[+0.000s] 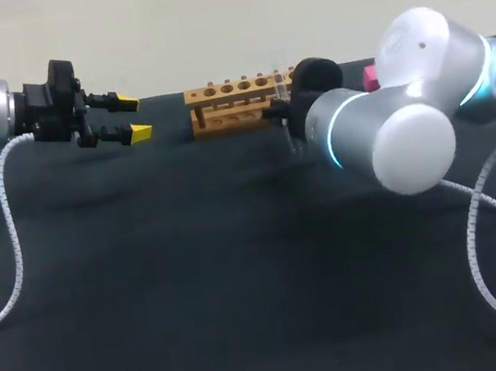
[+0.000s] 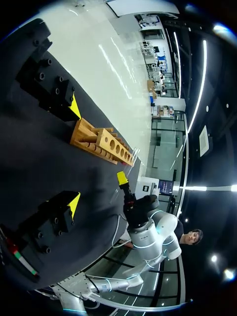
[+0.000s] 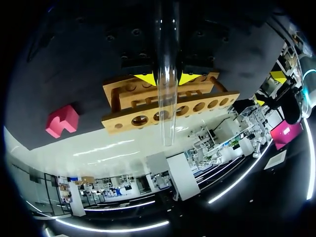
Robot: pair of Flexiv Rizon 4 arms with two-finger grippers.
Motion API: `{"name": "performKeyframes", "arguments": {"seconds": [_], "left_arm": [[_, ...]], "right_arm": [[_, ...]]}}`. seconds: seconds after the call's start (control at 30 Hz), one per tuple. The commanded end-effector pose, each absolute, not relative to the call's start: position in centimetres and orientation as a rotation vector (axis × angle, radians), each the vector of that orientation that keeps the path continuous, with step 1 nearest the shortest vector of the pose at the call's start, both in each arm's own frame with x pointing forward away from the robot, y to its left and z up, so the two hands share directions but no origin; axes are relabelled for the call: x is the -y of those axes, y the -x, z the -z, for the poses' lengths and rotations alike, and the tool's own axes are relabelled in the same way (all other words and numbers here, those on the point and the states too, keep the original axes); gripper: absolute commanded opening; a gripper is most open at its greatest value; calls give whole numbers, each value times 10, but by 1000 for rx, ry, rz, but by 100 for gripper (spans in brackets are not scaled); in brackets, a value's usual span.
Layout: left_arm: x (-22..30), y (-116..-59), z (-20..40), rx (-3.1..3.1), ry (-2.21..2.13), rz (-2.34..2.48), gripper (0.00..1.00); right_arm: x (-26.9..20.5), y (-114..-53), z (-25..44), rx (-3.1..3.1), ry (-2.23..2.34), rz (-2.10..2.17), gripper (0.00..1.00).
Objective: Grasp the test tube, adjust it, and insert it.
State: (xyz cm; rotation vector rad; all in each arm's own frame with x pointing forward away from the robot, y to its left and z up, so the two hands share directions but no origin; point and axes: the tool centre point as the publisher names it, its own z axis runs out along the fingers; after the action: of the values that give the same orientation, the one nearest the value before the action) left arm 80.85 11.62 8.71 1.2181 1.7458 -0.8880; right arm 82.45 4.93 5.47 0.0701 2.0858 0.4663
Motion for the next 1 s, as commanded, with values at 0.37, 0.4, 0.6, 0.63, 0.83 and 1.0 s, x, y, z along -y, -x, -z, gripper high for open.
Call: {"name": "performKeyframes", "arguments": {"seconds": [0.37, 0.4, 0.6, 0.63, 0.83, 1.0], "left_arm": [[-117, -809, -86, -1740, -1218, 889, 100], [-117, -809, -86, -1740, -1218, 889, 100], [-117, -809, -86, -1740, -1218, 889, 100], [-117, -809, -86, -1740, -1218, 889, 100], [-117, -809, -86, -1740, -1218, 889, 100], [-117, -809, -86, -1740, -1218, 889, 100]], "right_arm": [[-51, -830, -47, -2180, 17, -614, 0], [-51, -830, -47, -2188, 17, -613, 0], [-54, -830, -44, -2216, 11, -597, 0], [-54, -830, -44, -2219, 12, -592, 0], [-52, -825, -51, -2181, -22, -564, 0], [-50, -821, -59, -2157, -25, -553, 0]]}}
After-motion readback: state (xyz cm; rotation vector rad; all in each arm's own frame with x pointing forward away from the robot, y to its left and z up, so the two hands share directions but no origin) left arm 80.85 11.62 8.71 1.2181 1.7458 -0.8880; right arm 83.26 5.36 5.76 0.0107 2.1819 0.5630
